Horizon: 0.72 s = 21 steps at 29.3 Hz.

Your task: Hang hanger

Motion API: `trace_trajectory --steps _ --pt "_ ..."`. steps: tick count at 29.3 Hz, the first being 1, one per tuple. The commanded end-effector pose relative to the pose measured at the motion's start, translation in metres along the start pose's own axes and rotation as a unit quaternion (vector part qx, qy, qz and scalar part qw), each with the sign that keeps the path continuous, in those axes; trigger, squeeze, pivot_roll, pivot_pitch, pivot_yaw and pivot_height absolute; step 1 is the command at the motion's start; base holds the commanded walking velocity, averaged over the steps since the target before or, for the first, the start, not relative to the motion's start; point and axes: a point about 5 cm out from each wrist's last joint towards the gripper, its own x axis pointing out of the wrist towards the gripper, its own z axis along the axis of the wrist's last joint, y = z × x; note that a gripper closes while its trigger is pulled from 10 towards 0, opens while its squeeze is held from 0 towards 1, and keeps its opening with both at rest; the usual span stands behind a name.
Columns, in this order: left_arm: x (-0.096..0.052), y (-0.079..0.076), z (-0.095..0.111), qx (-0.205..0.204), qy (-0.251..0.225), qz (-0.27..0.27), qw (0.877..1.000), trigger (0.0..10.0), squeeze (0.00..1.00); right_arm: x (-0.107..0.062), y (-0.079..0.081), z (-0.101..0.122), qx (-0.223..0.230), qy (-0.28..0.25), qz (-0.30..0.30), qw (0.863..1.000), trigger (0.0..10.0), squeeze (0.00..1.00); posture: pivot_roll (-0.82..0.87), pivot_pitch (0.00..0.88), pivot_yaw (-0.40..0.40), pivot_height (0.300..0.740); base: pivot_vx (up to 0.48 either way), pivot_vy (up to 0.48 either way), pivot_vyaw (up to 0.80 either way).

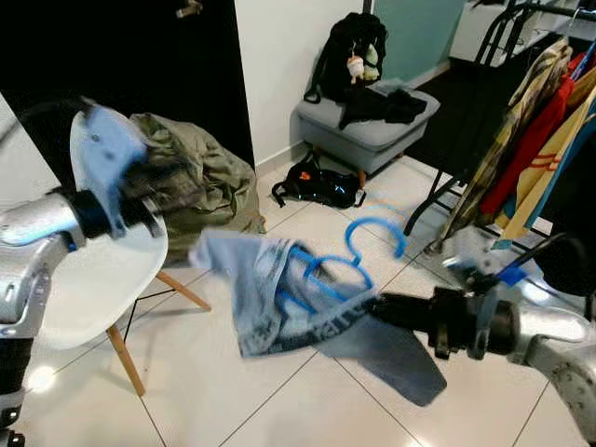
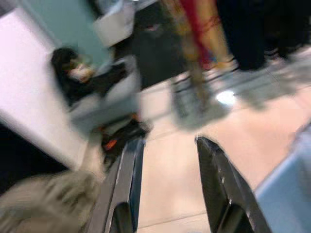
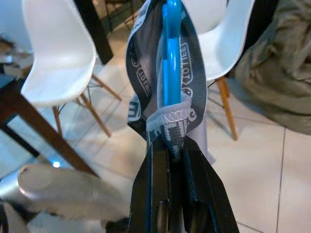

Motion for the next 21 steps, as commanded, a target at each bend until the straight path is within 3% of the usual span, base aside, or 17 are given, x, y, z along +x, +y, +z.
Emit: trace_trajectory --steps 1,5,7,9,16,21 --pt "0.003 -0.017 -0.005 0.009 0.033 -0.074 0.997 10.0 0.0 0.002 0.0 0.001 -0.021 0.015 0.01 1.0 0.0 0.0 -0.03 0.12 0.07 0.74 0.0 0.0 0.0" --pt "0.008 -0.027 -0.006 0.016 0.043 -0.114 0.992 10.0 0.0 0.004 -0.002 0.001 -0.027 0.021 0.01 0.999 0.0 0.0 -0.03 0.119 0.071 0.74 0.0 0.0 0.0" --pt "0.009 -0.043 -0.008 0.017 0.06 -0.184 0.981 10.0 0.0 0.005 -0.002 0.002 -0.033 0.022 0.011 0.999 0.0 0.0 -0.03 0.116 0.078 0.74 0.0 0.0 0.0" --pt "0.008 -0.048 -0.009 0.018 0.069 -0.212 0.975 10.0 0.0 0.005 -0.002 0.003 -0.034 0.022 0.013 0.999 0.0 0.0 -0.03 0.115 0.081 0.74 0.0 0.0 0.0" --pt "0.005 -0.052 -0.015 0.03 0.096 -0.249 0.963 10.0 0.0 0.005 0.0 0.004 -0.041 0.022 0.021 0.999 0.0 0.0 -0.03 0.111 0.09 0.74 0.0 0.0 0.0" --pt "0.006 -0.048 -0.018 0.038 0.106 -0.243 0.963 10.0 0.0 0.006 0.004 0.005 -0.046 0.021 0.036 0.998 0.0 0.0 -0.04 0.106 0.092 0.74 0.0 0.0 0.0"
